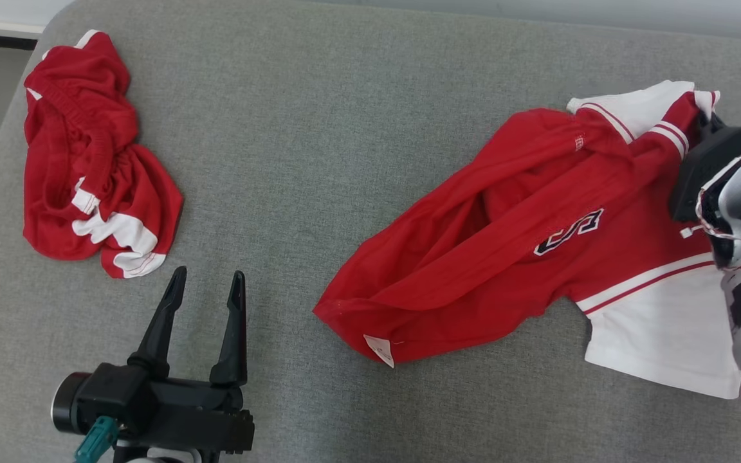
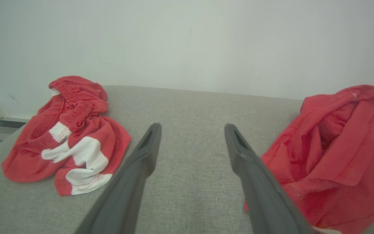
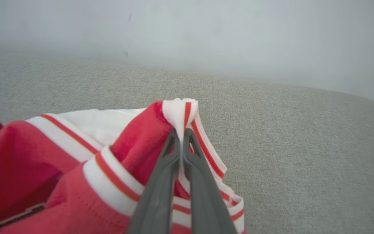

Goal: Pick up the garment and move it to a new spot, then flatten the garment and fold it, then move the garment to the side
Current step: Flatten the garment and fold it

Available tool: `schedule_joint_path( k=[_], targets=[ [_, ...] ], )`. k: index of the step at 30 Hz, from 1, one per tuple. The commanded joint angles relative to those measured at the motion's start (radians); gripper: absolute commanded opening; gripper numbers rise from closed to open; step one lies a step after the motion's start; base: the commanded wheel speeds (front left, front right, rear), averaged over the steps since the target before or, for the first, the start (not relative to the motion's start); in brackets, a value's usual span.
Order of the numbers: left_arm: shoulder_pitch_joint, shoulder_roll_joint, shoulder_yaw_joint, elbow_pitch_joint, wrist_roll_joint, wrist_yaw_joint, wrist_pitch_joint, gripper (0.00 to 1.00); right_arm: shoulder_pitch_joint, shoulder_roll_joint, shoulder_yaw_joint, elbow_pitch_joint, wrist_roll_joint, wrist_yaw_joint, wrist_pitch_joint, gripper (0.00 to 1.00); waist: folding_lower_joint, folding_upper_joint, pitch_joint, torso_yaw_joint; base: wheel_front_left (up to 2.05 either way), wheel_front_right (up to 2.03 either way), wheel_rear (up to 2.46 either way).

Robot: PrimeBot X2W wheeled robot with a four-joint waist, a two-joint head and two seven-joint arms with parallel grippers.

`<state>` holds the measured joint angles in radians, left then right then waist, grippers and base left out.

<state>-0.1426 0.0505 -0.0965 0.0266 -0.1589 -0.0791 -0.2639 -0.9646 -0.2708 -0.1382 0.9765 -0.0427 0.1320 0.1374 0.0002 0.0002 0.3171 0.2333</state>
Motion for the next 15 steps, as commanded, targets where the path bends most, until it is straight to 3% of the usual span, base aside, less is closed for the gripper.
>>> schedule_joint_path(
  k=[1,7,15],
  targets=[
    [-0.008,0.000,0.002,-0.001,0.001,0.007,-0.001,1.00,-0.004,0.011,0.002,0.019,-0.001,-0.003,-0.019,1.00,-0.0002,-0.0002,-0.004,0.000,0.00,0.00,0.00],
    [0.028,0.000,0.019,0.022,0.001,0.016,-0.001,1.00,0.050,0.017,0.025,0.052,0.019,-0.003,-0.102,1.00,-0.0002,-0.0002,-0.064,-0.035,0.00,0.00,0.00],
    [0.088,0.000,0.060,0.070,0.013,0.013,-0.001,1.00,0.198,0.026,0.088,-0.020,0.046,-0.003,-0.281,1.00,-0.0002,-0.0002,-0.177,-0.107,0.00,0.00,0.00]
  ],
)
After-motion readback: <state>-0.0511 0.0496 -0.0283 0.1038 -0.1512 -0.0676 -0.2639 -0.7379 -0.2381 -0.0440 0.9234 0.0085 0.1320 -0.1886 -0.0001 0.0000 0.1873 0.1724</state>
